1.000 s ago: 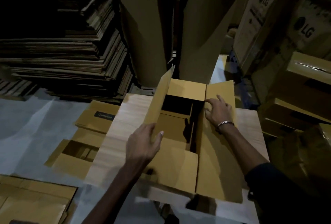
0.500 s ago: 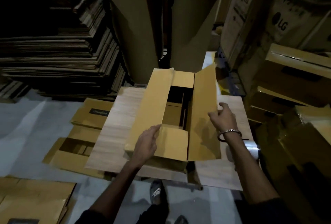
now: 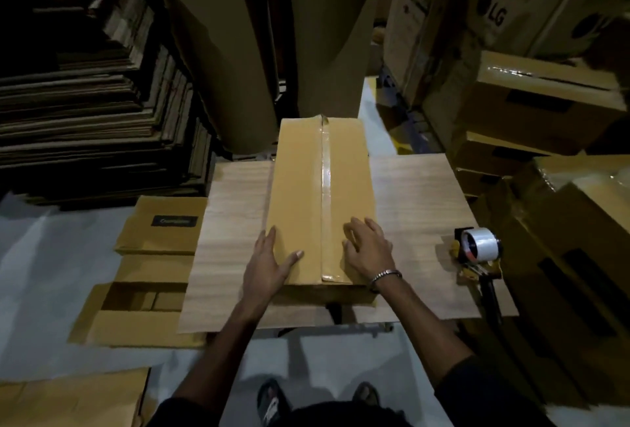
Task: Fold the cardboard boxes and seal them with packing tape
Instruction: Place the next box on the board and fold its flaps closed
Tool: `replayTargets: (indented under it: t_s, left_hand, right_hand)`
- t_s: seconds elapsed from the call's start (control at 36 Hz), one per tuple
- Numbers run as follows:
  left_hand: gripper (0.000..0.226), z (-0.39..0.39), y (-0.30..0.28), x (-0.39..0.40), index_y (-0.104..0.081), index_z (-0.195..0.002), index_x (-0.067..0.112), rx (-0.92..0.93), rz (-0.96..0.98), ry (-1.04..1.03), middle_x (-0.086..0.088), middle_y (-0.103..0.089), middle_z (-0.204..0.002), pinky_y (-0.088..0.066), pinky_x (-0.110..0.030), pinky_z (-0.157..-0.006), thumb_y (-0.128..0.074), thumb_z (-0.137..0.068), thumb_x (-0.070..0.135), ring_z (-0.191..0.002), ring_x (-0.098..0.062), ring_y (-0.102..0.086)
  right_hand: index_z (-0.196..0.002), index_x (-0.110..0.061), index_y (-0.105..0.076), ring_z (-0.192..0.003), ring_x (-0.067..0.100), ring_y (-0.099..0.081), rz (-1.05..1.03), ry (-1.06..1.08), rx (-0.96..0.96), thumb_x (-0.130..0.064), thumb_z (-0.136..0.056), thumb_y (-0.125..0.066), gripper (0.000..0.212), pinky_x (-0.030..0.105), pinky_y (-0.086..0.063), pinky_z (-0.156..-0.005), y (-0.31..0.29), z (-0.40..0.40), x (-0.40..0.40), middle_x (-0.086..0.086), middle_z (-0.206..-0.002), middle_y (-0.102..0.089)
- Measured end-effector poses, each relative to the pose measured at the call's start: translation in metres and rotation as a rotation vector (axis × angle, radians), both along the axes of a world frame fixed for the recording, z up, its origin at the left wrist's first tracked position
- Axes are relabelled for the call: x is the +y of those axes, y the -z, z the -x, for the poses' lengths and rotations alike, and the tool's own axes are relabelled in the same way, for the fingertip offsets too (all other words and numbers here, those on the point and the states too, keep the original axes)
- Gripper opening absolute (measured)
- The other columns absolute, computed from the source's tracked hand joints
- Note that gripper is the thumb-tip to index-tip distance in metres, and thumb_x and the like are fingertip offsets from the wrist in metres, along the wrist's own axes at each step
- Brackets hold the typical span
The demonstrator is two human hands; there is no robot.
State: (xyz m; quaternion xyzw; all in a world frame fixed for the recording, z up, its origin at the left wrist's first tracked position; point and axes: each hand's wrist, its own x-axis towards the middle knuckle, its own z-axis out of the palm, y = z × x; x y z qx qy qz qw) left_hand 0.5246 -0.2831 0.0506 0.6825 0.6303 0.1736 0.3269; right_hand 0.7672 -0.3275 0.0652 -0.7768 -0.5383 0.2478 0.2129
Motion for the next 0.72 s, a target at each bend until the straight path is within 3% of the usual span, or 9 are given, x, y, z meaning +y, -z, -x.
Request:
replayTargets:
  t_s: [0.14, 0.19, 0.28, 0.36, 0.47, 0.56, 0.64, 0.72]
  left_hand:
    - [0.093, 0.000, -0.004, 0.006, -0.033, -0.162, 0.020, 0.092, -0.027, 0.054, -0.010, -0.032, -0.166, -0.045, -0.051, -0.111, -0.066, -0.090, 0.068, -0.147, -0.033, -0.039]
    - [0.085, -0.003, -0.008, 0.008, -0.037, -0.160, 0.019, 0.131, -0.059, 0.095, -0.017, -0.028, -0.167, -0.040, -0.054, -0.116, -0.067, -0.092, 0.061, -0.150, -0.037, -0.033]
    - [0.073, -0.007, -0.018, 0.012, -0.042, -0.157, 0.022, 0.100, -0.130, 0.153, -0.017, -0.027, -0.167, -0.032, -0.054, -0.120, -0.071, -0.094, 0.044, -0.152, -0.037, -0.030]
    - [0.054, -0.021, -0.030, 0.015, -0.054, -0.147, 0.024, -0.043, -0.258, 0.191, -0.013, -0.040, -0.160, -0.035, -0.054, -0.118, -0.069, -0.096, 0.031, -0.145, -0.034, -0.041]
    - [0.039, -0.062, -0.054, 0.019, -0.062, -0.137, 0.023, -0.191, -0.382, 0.229, -0.004, -0.055, -0.143, -0.042, -0.045, -0.108, -0.066, -0.098, 0.024, -0.130, -0.026, -0.054]
    - [0.033, -0.103, -0.067, 0.019, -0.064, -0.132, 0.025, -0.278, -0.406, 0.341, 0.004, -0.061, -0.130, -0.046, -0.035, -0.097, -0.064, -0.099, 0.024, -0.113, -0.018, -0.062]
    - [0.026, -0.147, -0.073, 0.012, -0.067, -0.124, 0.028, -0.197, -0.492, 0.488, 0.007, -0.066, -0.123, -0.046, -0.044, -0.101, -0.060, -0.100, 0.029, -0.112, -0.018, -0.061]
    - [0.023, -0.194, -0.078, 0.003, -0.071, -0.117, 0.032, -0.127, -0.515, 0.589, 0.013, -0.073, -0.112, -0.045, -0.042, -0.101, -0.056, -0.101, 0.034, -0.105, -0.014, -0.064]
  right_hand:
    - [-0.136, -0.030, -0.064, -0.157, 0.015, -0.024, -0.055, 0.028, 0.098, -0.029, -0.099, -0.066, 0.037, 0.048, -0.030, -0.120, 0.009, -0.004, -0.003, -0.010, -0.160, -0.045]
    - [-0.131, -0.027, -0.068, -0.154, 0.014, -0.029, -0.069, 0.040, 0.184, -0.024, -0.095, -0.073, 0.037, 0.037, -0.032, -0.122, 0.005, -0.006, -0.004, -0.007, -0.157, -0.051]
    - [-0.126, -0.023, -0.072, -0.140, 0.012, -0.050, -0.113, 0.152, 0.283, -0.016, -0.089, -0.079, 0.038, 0.020, -0.039, -0.107, -0.006, -0.009, -0.010, -0.002, -0.139, -0.066]
    - [-0.119, -0.025, -0.076, -0.117, 0.006, -0.062, -0.212, 0.324, 0.273, -0.025, -0.091, -0.078, 0.028, 0.027, -0.050, -0.097, -0.010, -0.018, -0.028, -0.011, -0.120, -0.072]
    - [-0.112, -0.023, -0.077, -0.110, 0.007, -0.064, -0.259, 0.470, 0.253, -0.022, -0.093, -0.075, 0.020, 0.032, -0.053, -0.096, -0.001, -0.045, -0.062, -0.009, -0.114, -0.074]
    - [-0.112, -0.017, -0.077, -0.109, 0.015, -0.066, -0.208, 0.561, 0.219, -0.015, -0.093, -0.074, 0.019, 0.028, -0.049, -0.090, 0.005, -0.076, -0.086, 0.000, -0.111, -0.074]
    - [-0.114, -0.013, -0.077, -0.111, 0.026, -0.069, -0.121, 0.676, 0.195, -0.015, -0.094, -0.072, 0.021, 0.030, -0.049, -0.092, 0.018, -0.114, -0.107, 0.009, -0.115, -0.076]
    - [-0.107, -0.018, -0.079, -0.107, 0.031, -0.069, -0.057, 0.768, 0.133, -0.016, -0.091, -0.069, 0.018, 0.037, -0.053, -0.091, 0.029, -0.152, -0.126, 0.009, -0.111, -0.077]
